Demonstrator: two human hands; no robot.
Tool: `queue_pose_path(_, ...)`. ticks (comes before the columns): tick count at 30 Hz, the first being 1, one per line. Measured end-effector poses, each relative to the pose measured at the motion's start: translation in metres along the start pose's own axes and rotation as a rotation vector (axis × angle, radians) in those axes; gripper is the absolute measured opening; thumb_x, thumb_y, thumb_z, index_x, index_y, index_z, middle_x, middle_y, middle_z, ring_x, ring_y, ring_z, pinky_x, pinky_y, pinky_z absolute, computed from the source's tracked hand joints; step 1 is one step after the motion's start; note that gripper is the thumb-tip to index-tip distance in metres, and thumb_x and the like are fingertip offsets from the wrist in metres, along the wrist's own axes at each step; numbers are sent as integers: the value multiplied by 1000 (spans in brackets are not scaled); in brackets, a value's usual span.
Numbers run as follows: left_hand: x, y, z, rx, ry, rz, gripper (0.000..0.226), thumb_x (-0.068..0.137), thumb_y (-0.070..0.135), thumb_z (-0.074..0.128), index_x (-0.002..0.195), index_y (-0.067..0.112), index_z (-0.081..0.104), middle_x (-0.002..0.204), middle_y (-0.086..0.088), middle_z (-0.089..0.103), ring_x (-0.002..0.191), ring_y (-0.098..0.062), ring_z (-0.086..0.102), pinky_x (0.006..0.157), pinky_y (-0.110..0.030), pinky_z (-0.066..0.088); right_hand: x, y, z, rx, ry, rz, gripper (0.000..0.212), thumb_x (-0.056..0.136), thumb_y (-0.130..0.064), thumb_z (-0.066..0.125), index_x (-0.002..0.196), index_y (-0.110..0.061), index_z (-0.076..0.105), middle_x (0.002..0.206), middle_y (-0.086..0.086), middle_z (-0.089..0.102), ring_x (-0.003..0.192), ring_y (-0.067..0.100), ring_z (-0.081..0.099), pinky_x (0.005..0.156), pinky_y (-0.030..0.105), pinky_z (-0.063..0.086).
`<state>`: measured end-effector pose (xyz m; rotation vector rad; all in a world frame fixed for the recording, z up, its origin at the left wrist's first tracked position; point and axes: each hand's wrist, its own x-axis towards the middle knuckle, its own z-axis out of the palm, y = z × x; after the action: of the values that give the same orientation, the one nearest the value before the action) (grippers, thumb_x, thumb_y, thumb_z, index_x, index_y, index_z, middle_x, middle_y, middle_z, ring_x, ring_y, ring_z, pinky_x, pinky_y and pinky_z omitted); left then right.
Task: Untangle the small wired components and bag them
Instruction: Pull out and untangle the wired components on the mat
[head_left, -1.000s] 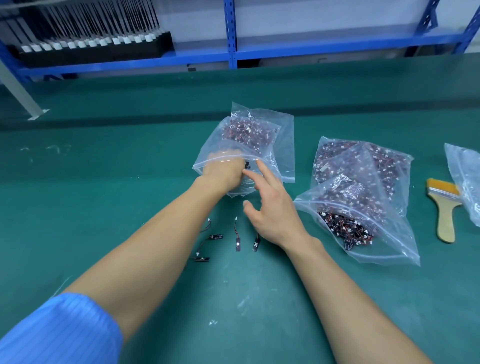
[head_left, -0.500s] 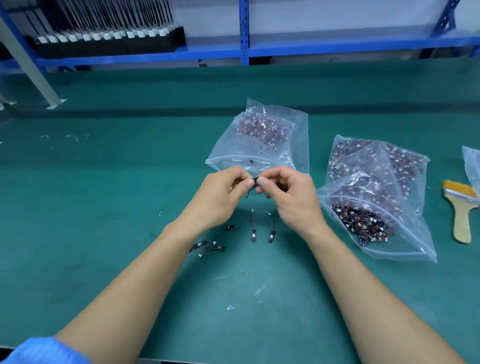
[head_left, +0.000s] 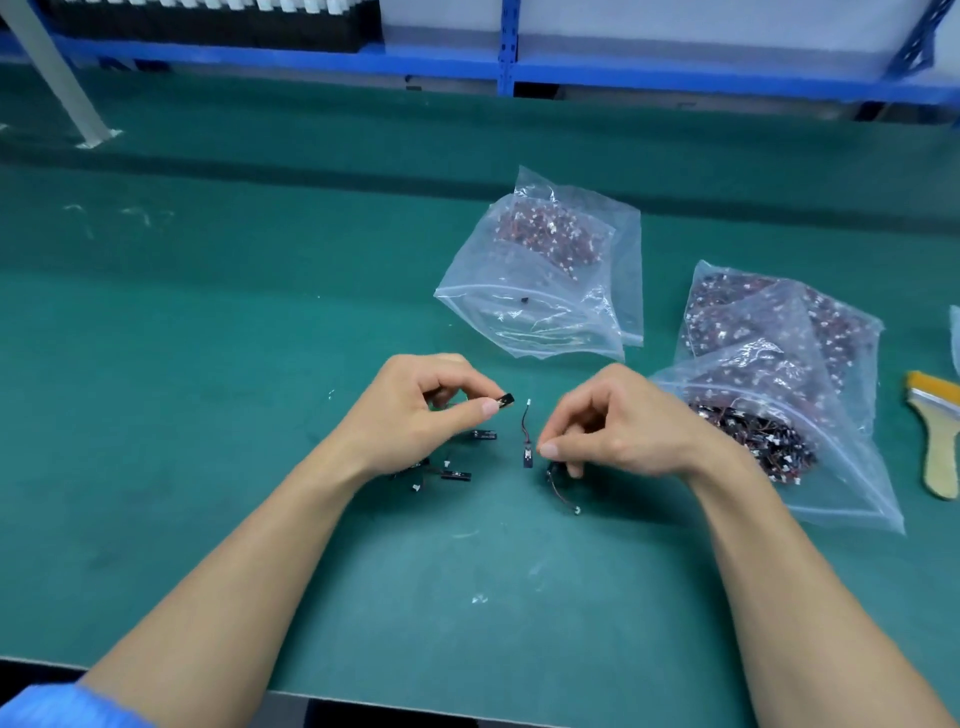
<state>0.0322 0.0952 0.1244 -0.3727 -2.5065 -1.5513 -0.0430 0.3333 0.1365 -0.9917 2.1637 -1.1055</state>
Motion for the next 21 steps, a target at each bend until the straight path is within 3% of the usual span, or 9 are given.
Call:
queue_pose_path(4, -5, -2, 4, 97, -110, 49, 8, 82, 25, 73, 87, 27, 80, 74, 8, 68, 69, -24, 54, 61, -32, 42, -1, 2, -4, -88, 12, 56, 1, 83, -29, 81, 82, -28, 81, 44, -7, 52, 43, 9, 38, 48, 18, 31)
queue_pose_path(9, -9, 3, 12, 297, -273, 143, 18, 81, 32, 76, 99, 30, 80, 73, 21, 68, 74, -5, 58, 69, -16, 39, 3, 5, -3, -15, 237, 59, 18, 88, -34, 76, 77, -20, 79, 51, -6, 35, 50, 8, 25, 46, 16, 22)
queue_pose_path(11, -8, 4, 11, 331, -286, 135, 21, 82, 40, 74, 99, 31, 80, 75, 22, 69, 76, -2, 58, 72, -17, 40, 5, 7, -1, -27, 276, 79, 22, 88, -34, 75, 75, -17, 77, 50, -8, 35, 48, 7, 26, 46, 14, 22)
queue_pose_path(13, -7, 2, 6, 328, -227, 137, 20, 85, 43, 69, 96, 30, 80, 75, 20, 68, 77, -5, 59, 71, -20, 43, 7, 8, 1, -34, 306, 92, 23, 89, -32, 74, 74, -15, 76, 48, -10, 34, 46, 7, 26, 45, 14, 22)
queue_pose_path(18, 0, -12, -12, 320, 100, 62, 13, 87, 33, 68, 83, 26, 78, 71, 25, 65, 66, -5, 50, 63, -15, 35, 9, 12, 3, -33, 356, 73, 23, 90, -27, 74, 69, -18, 72, 50, -5, 36, 48, 8, 29, 47, 13, 26)
queue_pose_path(21, 2, -24, -29, 347, 236, 20, 10, 87, 30, 68, 86, 26, 78, 72, 32, 62, 64, -7, 45, 63, -15, 34, 10, 14, 6, -36, 387, 51, 21, 89, -22, 74, 69, -22, 71, 47, -10, 39, 46, 6, 32, 49, 13, 30)
